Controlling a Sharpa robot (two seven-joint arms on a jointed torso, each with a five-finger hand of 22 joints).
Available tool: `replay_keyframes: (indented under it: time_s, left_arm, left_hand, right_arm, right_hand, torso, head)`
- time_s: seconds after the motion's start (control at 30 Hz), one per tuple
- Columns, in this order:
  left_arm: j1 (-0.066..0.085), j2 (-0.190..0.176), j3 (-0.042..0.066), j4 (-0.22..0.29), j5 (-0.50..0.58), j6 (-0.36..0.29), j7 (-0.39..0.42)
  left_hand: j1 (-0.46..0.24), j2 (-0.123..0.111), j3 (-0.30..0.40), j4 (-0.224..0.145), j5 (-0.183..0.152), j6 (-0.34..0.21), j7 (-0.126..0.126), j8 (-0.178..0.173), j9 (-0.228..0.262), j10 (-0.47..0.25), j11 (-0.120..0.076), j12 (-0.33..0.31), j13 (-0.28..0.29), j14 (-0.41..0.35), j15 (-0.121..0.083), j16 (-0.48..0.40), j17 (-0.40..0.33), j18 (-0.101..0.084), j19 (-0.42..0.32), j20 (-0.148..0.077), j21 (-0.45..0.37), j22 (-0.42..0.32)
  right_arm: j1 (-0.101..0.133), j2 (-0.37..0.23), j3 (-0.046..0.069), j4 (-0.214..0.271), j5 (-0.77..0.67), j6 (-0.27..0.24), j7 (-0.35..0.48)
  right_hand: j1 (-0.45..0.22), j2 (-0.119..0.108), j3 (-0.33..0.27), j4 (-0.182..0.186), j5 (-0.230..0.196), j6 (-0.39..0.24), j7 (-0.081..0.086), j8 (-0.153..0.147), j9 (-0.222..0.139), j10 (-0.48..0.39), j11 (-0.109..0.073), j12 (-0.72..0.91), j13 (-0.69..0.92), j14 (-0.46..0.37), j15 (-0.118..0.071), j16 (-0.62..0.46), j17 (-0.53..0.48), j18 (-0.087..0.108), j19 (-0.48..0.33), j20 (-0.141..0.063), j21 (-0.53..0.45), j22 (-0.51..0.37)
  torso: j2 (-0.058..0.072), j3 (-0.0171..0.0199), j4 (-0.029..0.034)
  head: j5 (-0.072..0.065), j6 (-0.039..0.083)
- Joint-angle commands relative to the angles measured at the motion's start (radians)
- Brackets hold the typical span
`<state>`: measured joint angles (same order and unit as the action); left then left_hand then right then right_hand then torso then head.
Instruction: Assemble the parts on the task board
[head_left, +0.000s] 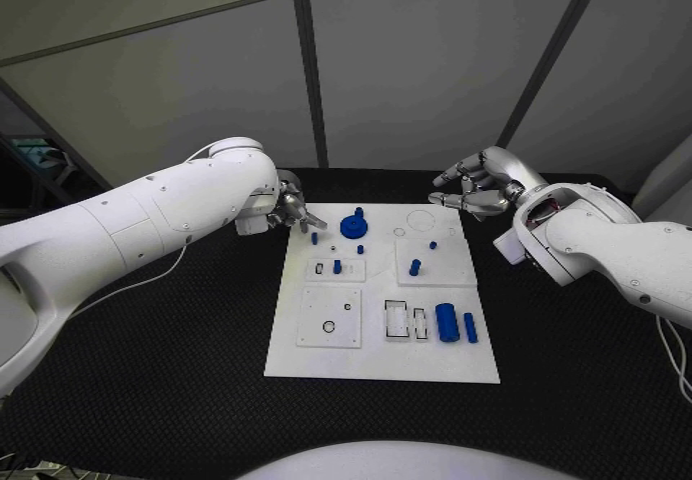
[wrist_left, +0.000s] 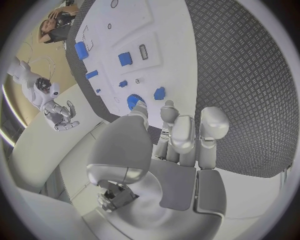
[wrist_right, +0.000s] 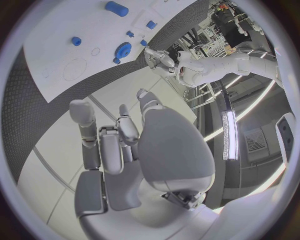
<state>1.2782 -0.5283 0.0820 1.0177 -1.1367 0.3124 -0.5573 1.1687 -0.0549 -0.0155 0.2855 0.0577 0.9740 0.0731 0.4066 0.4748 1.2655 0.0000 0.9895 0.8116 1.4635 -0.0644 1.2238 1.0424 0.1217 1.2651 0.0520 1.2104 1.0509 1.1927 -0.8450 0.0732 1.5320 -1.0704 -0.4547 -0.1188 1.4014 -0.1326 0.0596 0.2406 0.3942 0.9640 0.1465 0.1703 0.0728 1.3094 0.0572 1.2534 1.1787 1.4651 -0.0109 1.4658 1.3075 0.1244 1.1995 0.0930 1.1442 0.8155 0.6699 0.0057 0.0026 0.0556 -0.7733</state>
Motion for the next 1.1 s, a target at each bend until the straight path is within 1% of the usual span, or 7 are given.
replay_keyframes:
  time_s: [0.03, 0.17, 0.27, 0.63, 0.77, 0.83, 1.1]
  left_arm:
    - [0.0, 0.004, -0.002, -0.004, -0.004, 0.037, 0.008]
    - [-0.002, 0.008, -0.006, -0.009, -0.004, 0.042, 0.009]
    - [-0.003, 0.01, -0.008, -0.012, -0.004, 0.041, 0.01]
    - [-0.004, 0.013, -0.01, -0.013, -0.005, 0.033, 0.009]
    - [-0.004, 0.014, -0.01, -0.014, -0.005, 0.029, 0.013]
    - [-0.004, 0.015, -0.01, -0.016, -0.005, 0.028, 0.015]
    - [-0.005, 0.021, -0.01, -0.02, -0.004, 0.024, 0.026]
  left_hand:
    - [0.005, 0.012, -0.003, -0.002, -0.002, 0.009, -0.001, -0.005, -0.005, 0.006, -0.003, 0.007, 0.001, 0.004, 0.001, 0.004, 0.001, -0.004, 0.009, -0.002, 0.005, 0.002]
    - [0.009, 0.014, -0.003, -0.003, -0.002, 0.011, -0.001, -0.006, -0.007, 0.006, -0.003, 0.008, 0.002, 0.004, 0.001, 0.003, 0.001, -0.004, 0.009, -0.002, 0.005, 0.003]
    - [0.011, 0.016, -0.003, -0.003, -0.002, 0.013, -0.002, -0.006, -0.009, 0.007, -0.003, 0.008, 0.002, 0.004, 0.001, 0.003, 0.001, -0.005, 0.01, -0.002, 0.006, 0.004]
    - [0.026, 0.029, -0.001, -0.006, -0.001, 0.024, -0.004, -0.008, -0.019, 0.008, -0.005, 0.009, 0.0, 0.004, -0.001, 0.004, 0.001, -0.005, 0.011, -0.004, 0.006, 0.006]
    - [0.048, 0.046, 0.006, -0.013, -0.001, 0.03, -0.004, -0.011, -0.029, 0.008, -0.006, 0.009, -0.002, 0.004, -0.002, 0.004, 0.0, -0.005, 0.011, -0.005, 0.007, 0.008]
    - [0.071, 0.058, 0.017, -0.023, -0.001, 0.034, -0.005, -0.013, -0.035, 0.008, -0.007, 0.009, -0.002, 0.004, -0.003, 0.004, 0.0, -0.005, 0.011, -0.005, 0.007, 0.01]
    - [0.116, 0.071, 0.038, -0.052, -0.002, 0.039, -0.007, -0.018, -0.05, 0.007, -0.009, 0.007, -0.007, 0.004, -0.004, 0.004, 0.0, -0.006, 0.012, -0.007, 0.006, 0.013]
  right_arm:
    - [0.001, 0.002, 0.001, 0.0, 0.001, 0.005, 0.01]
    - [0.001, 0.003, 0.001, -0.001, 0.001, 0.006, 0.01]
    - [0.001, 0.004, 0.001, -0.001, 0.001, 0.006, 0.01]
    - [0.001, 0.005, 0.001, -0.001, 0.001, 0.006, 0.009]
    - [0.001, 0.005, 0.001, -0.001, 0.001, 0.006, 0.009]
    - [0.001, 0.006, 0.001, -0.001, 0.001, 0.006, 0.009]
    - [0.001, 0.007, 0.001, -0.001, 0.001, 0.007, 0.01]
  right_hand:
    - [-0.002, 0.006, 0.002, 0.006, -0.007, -0.003, -0.002, 0.005, -0.002, -0.009, 0.001, -0.006, -0.001, 0.059, -0.005, -0.002, 0.065, 0.017, -0.008, -0.001, -0.003, -0.001]
    - [-0.002, 0.006, 0.002, 0.006, -0.007, -0.003, -0.002, 0.005, -0.002, -0.009, 0.001, -0.006, -0.001, 0.059, -0.005, -0.002, 0.065, 0.017, -0.008, -0.001, -0.003, -0.001]
    - [-0.002, 0.006, 0.002, 0.006, -0.007, -0.003, -0.002, 0.005, -0.002, -0.009, 0.001, -0.006, -0.001, 0.059, -0.005, -0.002, 0.065, 0.017, -0.008, -0.001, -0.003, -0.001]
    - [-0.001, 0.007, 0.003, 0.007, -0.006, -0.003, -0.002, 0.005, -0.002, -0.008, 0.001, -0.006, -0.001, 0.059, -0.005, -0.002, 0.065, 0.017, -0.008, -0.001, -0.005, -0.002]
    - [-0.001, 0.007, 0.003, 0.007, -0.006, -0.003, -0.002, 0.005, -0.002, -0.008, 0.001, -0.006, -0.001, 0.059, -0.005, -0.002, 0.065, 0.017, -0.008, -0.001, -0.005, -0.002]
    - [-0.001, 0.007, 0.003, 0.007, -0.006, -0.003, -0.002, 0.005, -0.002, -0.008, 0.001, -0.006, -0.001, 0.059, -0.005, -0.002, 0.065, 0.017, -0.008, -0.001, -0.005, -0.002]
    - [-0.001, 0.007, 0.003, 0.007, -0.006, -0.003, -0.002, 0.005, -0.002, -0.008, 0.001, -0.006, -0.001, 0.059, -0.005, -0.002, 0.065, 0.017, -0.008, -0.001, -0.005, -0.002]
  torso:
    - [0.0, -0.0001, -0.0003]
    - [0.001, 0.0005, -0.0008]
    - [0.0, 0.0, -0.0001]
    - [0.0, 0.0001, 0.0003]
    - [0.0, 0.0004, -0.0002]
    - [0.0, 0.0003, -0.0004]
    - [0.001, 0.0004, -0.0003]
  head:
    - [-0.001, 0.0]
    - [0.0, -0.002]
    - [-0.002, -0.002]
    - [-0.003, -0.003]
    - [-0.003, -0.004]
    - [-0.003, -0.004]
    - [-0.005, -0.006]
